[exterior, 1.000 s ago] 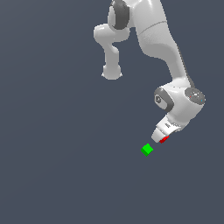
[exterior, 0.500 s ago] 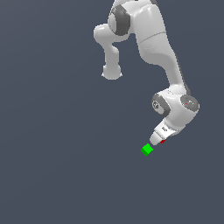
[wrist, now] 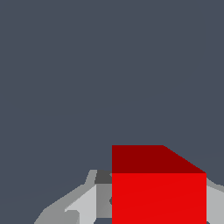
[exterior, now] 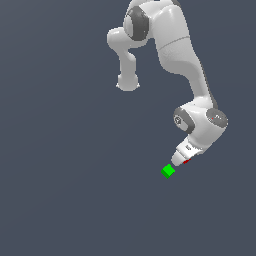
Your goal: Stack the red cube on top of the green cube.
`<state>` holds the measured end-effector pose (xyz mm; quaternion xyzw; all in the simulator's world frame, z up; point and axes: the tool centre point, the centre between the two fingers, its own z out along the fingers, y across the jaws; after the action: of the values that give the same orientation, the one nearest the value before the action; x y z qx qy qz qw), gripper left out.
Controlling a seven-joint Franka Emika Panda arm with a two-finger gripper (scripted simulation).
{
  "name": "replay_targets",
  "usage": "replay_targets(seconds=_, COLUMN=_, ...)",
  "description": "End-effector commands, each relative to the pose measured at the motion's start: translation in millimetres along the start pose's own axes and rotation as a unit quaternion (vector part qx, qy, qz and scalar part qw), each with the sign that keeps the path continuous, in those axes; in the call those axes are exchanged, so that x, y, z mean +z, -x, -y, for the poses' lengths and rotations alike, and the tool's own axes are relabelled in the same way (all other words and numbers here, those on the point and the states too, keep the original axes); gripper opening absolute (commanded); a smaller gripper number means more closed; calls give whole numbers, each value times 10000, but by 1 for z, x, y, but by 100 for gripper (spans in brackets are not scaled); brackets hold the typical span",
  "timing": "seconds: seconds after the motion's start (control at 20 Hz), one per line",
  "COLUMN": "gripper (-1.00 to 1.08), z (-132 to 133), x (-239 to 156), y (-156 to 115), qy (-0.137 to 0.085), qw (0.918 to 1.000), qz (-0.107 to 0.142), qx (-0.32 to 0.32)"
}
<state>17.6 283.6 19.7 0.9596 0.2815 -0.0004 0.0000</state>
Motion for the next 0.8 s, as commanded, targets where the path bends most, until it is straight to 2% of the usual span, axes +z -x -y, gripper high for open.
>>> replay_targets(seconds=0.0, gripper=-100, z=0, x=0, y=0, qy=1, qw=10000, qz=-3, qx=1)
replay_targets(seconds=0.35, gripper=-100, z=0, x=-15, y=1, qy=3, qw=10000, qz=-2, qx=0)
replay_targets(seconds=0.75, gripper=-100, z=0, x=-69, y=2, qy=3, qw=10000, qz=-2, qx=0)
